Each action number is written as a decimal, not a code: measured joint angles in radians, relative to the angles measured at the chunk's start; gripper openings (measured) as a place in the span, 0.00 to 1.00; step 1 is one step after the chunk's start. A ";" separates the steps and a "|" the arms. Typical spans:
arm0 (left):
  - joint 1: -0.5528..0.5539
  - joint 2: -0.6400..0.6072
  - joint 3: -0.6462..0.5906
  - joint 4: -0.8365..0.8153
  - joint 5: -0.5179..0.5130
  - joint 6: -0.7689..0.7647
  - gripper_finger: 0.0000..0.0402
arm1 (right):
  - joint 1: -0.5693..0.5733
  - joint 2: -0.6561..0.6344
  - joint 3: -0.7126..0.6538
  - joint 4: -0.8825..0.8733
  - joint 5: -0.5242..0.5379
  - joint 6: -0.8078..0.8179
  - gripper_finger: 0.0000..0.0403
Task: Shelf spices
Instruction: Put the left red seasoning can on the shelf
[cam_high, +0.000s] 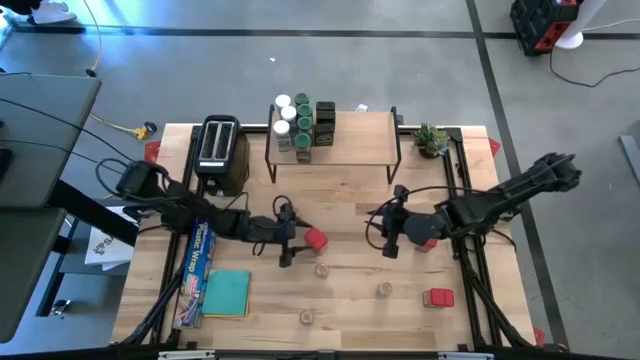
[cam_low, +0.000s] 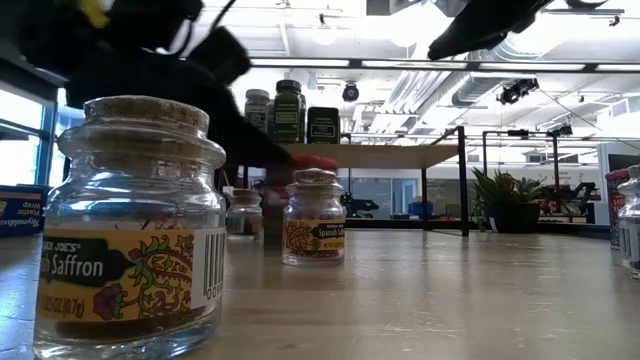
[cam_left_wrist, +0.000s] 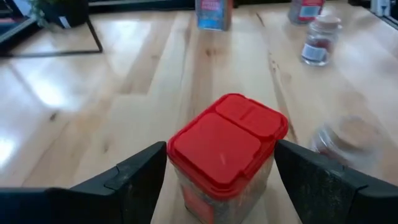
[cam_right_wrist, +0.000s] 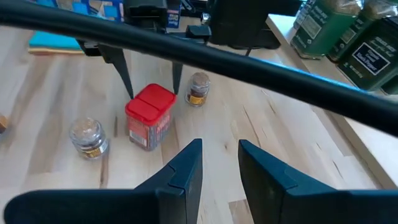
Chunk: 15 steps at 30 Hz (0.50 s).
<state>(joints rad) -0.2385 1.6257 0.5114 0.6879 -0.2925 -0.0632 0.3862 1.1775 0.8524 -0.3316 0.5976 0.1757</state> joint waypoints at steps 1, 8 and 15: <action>0.007 0.017 0.019 0.000 0.003 0.009 0.73 | 0.000 0.011 0.000 0.006 0.005 0.000 0.24; 0.041 0.060 0.110 -0.023 0.058 0.075 0.73 | -0.035 0.099 0.001 0.027 0.022 0.094 0.24; 0.082 0.022 0.130 -0.033 0.018 0.129 0.73 | -0.106 0.273 0.001 0.118 -0.127 0.118 0.37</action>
<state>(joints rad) -0.1568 1.6476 0.6414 0.6545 -0.2745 0.0656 0.2799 1.4507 0.8532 -0.2139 0.4707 0.2937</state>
